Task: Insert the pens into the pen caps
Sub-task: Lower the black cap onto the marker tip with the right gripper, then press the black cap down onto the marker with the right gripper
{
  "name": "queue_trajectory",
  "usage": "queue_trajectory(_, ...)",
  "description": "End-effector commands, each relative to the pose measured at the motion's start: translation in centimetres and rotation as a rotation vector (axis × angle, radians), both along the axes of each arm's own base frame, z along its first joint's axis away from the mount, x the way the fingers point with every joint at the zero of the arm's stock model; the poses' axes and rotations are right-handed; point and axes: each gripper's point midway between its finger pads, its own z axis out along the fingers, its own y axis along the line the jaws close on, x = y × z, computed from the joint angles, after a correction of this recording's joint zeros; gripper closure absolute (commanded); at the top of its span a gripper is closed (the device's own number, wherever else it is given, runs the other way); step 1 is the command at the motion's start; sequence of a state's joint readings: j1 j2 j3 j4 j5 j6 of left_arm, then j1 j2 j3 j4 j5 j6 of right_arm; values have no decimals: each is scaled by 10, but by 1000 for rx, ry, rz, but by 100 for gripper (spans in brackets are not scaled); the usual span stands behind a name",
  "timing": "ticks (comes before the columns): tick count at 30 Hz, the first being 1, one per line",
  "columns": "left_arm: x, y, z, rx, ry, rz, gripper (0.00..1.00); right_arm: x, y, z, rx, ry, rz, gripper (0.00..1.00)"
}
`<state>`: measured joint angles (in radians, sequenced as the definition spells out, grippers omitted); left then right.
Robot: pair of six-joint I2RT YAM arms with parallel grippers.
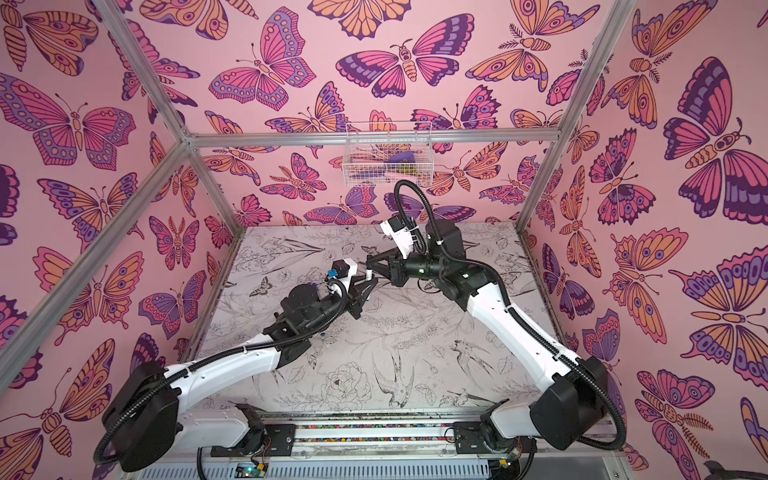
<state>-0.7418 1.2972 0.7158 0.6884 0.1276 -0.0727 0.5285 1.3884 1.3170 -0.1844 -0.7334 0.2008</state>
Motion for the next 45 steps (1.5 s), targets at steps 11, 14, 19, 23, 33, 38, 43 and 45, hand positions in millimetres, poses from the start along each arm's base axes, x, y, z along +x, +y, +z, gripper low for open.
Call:
queue_trajectory(11,6,15,25,-72,-116,102,100,-14,-6,17,-5,9,-22,42)
queue_trajectory(14,5,14,20,-55,-118,105,100,-5,-15,28,27,-20,-91,41)
queue_trajectory(19,4,12,6,-36,-92,96,100,2,-13,44,63,-40,-112,44)
queue_trajectory(23,2,10,1,-37,-75,87,100,6,-2,39,62,2,-77,48)
queue_trajectory(33,1,7,-1,-40,-62,81,100,13,17,28,49,36,-43,59)
queue_trajectory(38,1,7,-4,-43,-49,81,100,13,19,27,54,47,-37,64)
queue_trajectory(43,0,7,-4,-43,-49,80,100,14,20,24,54,62,-34,68)
queue_trajectory(45,0,7,-3,-45,-53,80,100,14,21,22,51,69,-32,70)
